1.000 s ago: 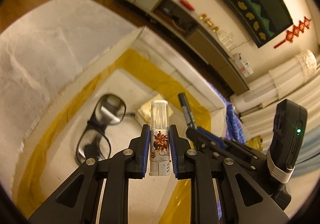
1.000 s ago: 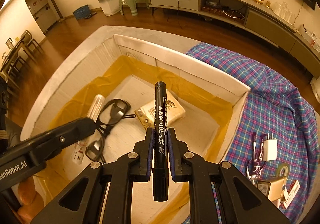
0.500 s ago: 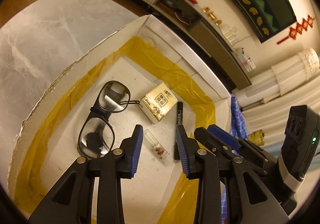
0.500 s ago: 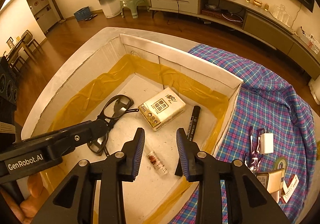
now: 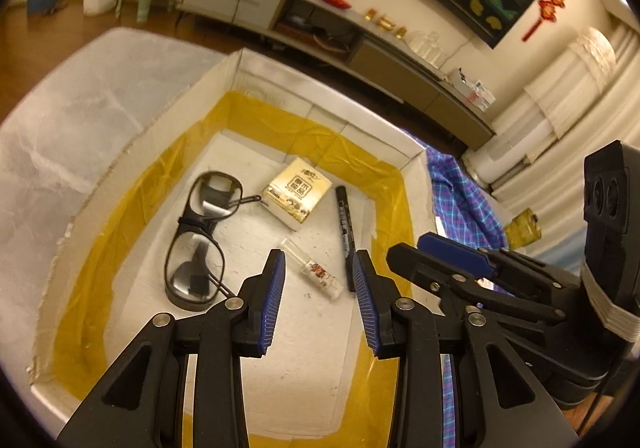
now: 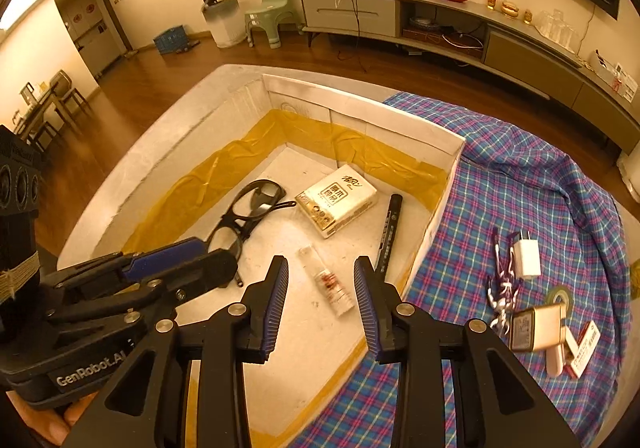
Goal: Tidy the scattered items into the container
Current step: 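Open the left tool releasing the tube into the box while the right tool releases the marker, then move both open tools back to the remaining items on the plaid cloth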
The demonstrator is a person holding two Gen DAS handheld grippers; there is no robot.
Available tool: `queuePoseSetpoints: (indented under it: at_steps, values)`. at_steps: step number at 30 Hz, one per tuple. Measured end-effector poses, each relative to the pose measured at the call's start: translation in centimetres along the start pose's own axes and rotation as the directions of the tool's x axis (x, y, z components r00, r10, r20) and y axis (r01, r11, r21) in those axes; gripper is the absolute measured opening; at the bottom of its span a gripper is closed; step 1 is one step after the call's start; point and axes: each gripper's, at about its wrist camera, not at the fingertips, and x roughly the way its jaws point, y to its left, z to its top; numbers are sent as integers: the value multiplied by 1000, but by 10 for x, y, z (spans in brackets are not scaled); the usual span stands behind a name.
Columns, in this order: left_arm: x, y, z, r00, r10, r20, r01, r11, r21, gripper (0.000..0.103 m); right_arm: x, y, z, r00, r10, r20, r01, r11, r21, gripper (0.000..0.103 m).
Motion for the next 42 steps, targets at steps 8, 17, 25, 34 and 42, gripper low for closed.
queuePoseSetpoints:
  at_steps: [8,17,25,34,42]
  values:
    - [-42,-28,-17,984,95,152,-113,987,114,40,-40,1,-36,989,36,143,-38,999,12,40]
    - [-76,-68,-45,976,41,213,-85,977,198,40,-96,13,-81,951,26,309,-7,998,-64,42]
    - [-86,-103,-67,975,9,220,-74,954,290,40,-127,-11,-115,925,3,379,14,999,-41,50]
    - [-79,-149,-86,980,-62,191,-14,928,372,40,-145,-58,-140,923,-26,383,10,999,45,50]
    - [-32,-194,-100,992,-54,116,-1,901,433,40,-152,-119,-157,925,-104,365,38,982,184,50]
